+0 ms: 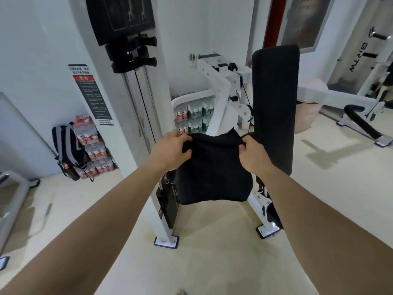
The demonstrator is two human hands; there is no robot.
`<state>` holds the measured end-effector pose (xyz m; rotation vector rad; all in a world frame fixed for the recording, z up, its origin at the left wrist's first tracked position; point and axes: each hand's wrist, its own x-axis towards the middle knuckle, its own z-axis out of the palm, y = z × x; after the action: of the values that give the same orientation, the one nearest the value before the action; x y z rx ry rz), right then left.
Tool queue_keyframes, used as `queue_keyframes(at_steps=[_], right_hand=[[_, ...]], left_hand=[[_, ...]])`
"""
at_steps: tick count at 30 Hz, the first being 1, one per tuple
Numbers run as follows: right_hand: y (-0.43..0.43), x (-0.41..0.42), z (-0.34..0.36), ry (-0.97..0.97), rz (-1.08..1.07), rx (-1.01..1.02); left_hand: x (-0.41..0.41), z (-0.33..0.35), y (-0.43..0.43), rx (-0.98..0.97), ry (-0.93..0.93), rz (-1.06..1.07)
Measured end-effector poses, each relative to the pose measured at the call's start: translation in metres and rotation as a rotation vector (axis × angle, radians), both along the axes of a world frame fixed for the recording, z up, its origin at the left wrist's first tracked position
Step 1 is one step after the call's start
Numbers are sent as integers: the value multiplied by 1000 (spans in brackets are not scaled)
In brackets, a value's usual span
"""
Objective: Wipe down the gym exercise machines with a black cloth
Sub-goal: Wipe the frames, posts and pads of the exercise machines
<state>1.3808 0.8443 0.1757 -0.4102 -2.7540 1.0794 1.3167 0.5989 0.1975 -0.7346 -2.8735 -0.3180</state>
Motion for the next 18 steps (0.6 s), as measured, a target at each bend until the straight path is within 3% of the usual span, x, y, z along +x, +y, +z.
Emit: queue_keyframes(at_steps=[5, 13, 18], right_hand=[[1, -74, -27, -56, -69, -86], [7, -186, -56, -20, -354, 57], [-6, -203, -85, 93, -405, 406]], left_hand=[[-80, -22, 18, -38, -4, 33], [-211, -71, 67, 106, -156, -72], [-232, -114, 99, 191, -373, -118]])
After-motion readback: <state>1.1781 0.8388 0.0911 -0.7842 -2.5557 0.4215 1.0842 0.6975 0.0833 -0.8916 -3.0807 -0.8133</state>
